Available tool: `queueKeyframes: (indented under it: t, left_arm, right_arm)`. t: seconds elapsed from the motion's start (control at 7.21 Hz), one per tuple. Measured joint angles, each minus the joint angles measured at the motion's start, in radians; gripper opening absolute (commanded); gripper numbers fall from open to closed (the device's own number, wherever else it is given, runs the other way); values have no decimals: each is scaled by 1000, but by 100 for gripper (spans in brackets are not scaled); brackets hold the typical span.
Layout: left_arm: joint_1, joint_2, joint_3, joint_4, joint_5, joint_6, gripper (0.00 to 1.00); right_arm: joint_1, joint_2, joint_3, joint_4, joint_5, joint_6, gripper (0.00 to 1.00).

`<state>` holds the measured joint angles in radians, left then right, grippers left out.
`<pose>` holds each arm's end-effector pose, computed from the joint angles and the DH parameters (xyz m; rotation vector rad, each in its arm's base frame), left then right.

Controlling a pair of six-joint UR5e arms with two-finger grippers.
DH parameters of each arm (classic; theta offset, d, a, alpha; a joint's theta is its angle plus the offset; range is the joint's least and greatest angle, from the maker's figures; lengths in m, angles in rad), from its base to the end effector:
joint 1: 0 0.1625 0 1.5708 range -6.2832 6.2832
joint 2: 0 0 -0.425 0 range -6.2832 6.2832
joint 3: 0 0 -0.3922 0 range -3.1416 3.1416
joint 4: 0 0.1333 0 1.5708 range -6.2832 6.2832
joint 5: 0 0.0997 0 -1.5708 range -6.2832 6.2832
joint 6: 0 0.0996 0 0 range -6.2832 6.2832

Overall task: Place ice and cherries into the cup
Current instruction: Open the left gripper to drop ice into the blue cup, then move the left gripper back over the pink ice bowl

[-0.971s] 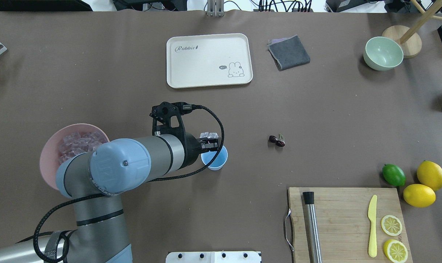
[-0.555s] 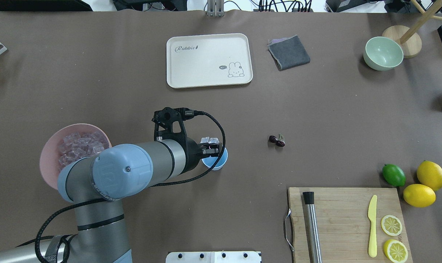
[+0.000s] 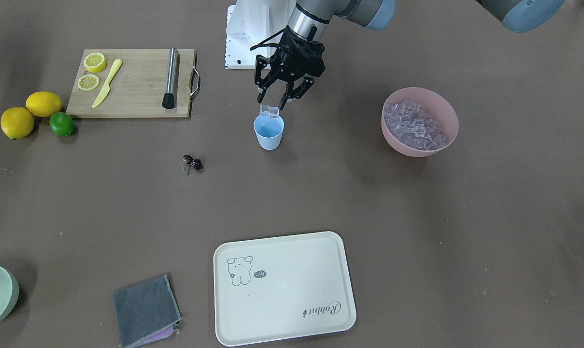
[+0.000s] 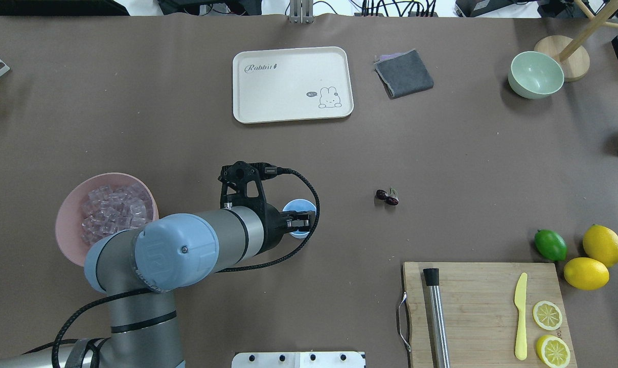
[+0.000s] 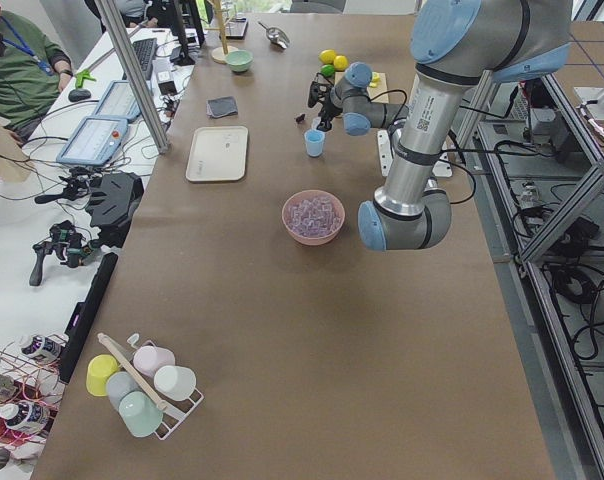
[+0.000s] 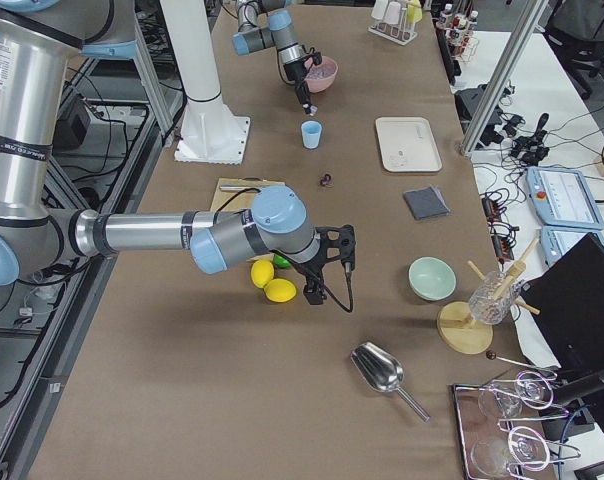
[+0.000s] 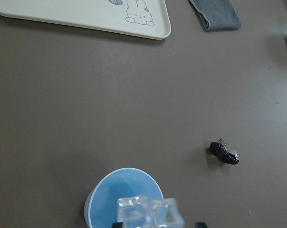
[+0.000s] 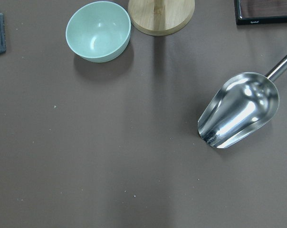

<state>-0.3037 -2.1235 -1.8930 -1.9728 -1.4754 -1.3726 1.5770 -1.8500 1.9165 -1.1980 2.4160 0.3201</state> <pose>0.5282 -0.3152 0.1565 0.3967 1.2167 -0.1516 0.0612 -0.3922 0.5624 0.2774 -0.8847 0.1170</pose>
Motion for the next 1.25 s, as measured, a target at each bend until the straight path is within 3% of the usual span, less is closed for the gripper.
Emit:
queueKeyframes:
  t: [0.83, 1.25]
  left_arm:
    - [-12, 25, -25, 10, 34, 42, 99]
    - [-88, 107, -180, 274, -94, 282, 99]
  right_arm:
    - [0, 0, 1, 1, 12, 1, 100]
    - [0, 0, 2, 0, 15, 1, 100]
